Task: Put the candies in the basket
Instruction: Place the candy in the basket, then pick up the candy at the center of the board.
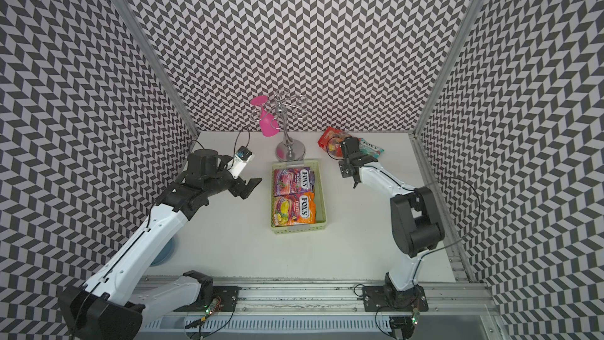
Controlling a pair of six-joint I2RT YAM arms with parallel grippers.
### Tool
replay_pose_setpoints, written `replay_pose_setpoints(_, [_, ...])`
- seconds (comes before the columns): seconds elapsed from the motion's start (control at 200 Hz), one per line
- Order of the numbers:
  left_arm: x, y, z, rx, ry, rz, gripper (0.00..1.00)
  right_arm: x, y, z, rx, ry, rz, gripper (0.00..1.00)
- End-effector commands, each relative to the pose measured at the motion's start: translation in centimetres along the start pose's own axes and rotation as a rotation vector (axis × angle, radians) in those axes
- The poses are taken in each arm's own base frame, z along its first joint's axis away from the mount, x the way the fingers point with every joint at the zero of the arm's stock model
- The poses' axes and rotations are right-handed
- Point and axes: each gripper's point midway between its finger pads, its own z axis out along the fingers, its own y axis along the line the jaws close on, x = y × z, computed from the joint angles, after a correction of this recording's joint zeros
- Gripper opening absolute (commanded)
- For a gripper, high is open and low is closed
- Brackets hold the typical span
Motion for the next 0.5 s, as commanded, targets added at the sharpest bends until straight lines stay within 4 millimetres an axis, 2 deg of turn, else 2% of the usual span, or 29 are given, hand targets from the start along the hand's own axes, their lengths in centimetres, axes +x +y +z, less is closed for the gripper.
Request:
replay_pose_setpoints(0.0, [-0.3,-0.1,-0.8,0.032,-0.043,-0.049,0.97,-1.4,-0.1,1.1,0.046,0.012,-0.009,0.7])
replay_pose_setpoints(0.11, [-0.2,0.9,-1.1,0.008,-0.044,-0.072,0.97,-3.6,1.1,1.9,-0.003,-0.02,0.035,0.68])
replay_pose_setpoints(0.235, [0.0,1.0,-1.1,0.013,-0.045,-0.078,0.97,-6.2,1.5,2.9,-0.103,-0.043,0.169,0.68])
replay_pose_setpoints(0.37, [0.2,1.2,-1.2,0.007,-0.046,-0.087,0.98,-8.4,1.0,4.2,-0.29,-0.04,0.414,0.65])
replay_pose_setpoints(0.491, [0.3,1.3,-1.2,0.009,-0.046,-0.093,0.99,-9.4,0.7,5.6,-0.41,-0.008,0.57,0.62])
